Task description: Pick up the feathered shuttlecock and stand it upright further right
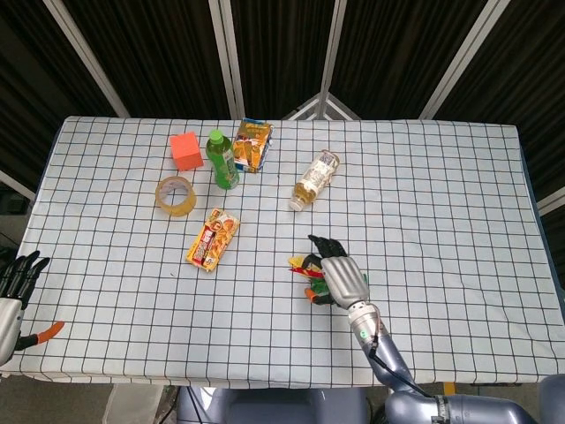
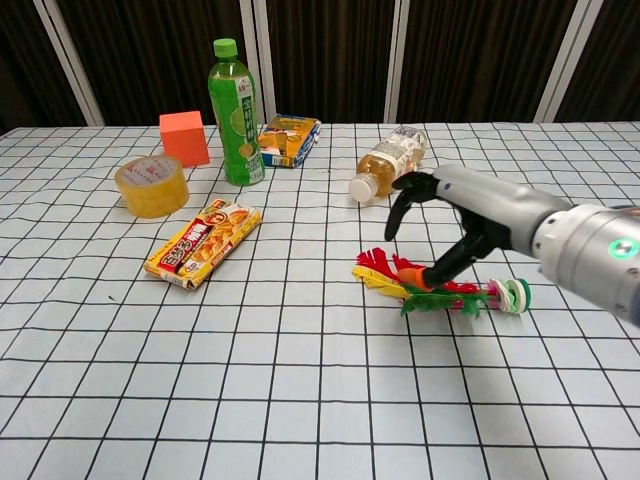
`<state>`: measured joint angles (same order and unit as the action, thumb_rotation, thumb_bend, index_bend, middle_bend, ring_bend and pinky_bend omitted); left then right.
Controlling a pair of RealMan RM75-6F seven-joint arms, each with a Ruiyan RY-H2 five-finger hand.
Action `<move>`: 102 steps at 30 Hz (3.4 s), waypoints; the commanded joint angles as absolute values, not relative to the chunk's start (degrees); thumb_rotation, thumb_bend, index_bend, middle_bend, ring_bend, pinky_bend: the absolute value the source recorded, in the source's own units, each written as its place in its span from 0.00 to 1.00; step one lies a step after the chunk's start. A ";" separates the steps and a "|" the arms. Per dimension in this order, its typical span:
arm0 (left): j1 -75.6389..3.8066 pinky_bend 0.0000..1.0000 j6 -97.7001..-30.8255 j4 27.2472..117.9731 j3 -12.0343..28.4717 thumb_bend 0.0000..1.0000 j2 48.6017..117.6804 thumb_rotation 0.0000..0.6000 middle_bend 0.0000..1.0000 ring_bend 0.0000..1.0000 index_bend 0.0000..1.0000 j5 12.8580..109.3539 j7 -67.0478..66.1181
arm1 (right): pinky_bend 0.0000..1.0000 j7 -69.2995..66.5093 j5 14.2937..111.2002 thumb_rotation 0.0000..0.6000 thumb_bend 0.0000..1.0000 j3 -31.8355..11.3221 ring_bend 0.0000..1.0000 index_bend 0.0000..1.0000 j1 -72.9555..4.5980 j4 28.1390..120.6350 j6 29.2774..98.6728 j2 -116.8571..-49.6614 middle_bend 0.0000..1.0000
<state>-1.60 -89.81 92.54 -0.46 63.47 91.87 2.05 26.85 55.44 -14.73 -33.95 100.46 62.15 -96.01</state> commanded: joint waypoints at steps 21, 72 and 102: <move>-1.82 0.00 -89.31 92.81 -0.68 0.12 62.97 1.00 0.00 0.00 0.00 91.92 3.63 | 0.00 27.25 52.06 1.00 0.47 -15.69 0.00 0.52 -38.27 92.40 63.64 -101.64 0.13; -2.03 0.00 -88.65 93.76 -1.08 0.12 63.27 1.00 0.00 0.00 0.00 92.03 2.25 | 0.00 23.74 56.67 1.00 0.56 -20.51 0.00 0.66 -35.66 101.72 73.06 -90.96 0.20; -1.95 0.00 -88.55 94.07 -1.23 0.12 63.81 1.00 0.00 0.00 0.00 92.08 0.51 | 0.00 17.74 56.30 1.00 0.56 -20.09 0.00 0.66 -31.50 100.20 74.77 -85.86 0.20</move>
<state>-1.95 -88.57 94.07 -1.23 63.81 92.10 0.53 17.69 56.39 -20.04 -31.57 100.22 74.68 -85.99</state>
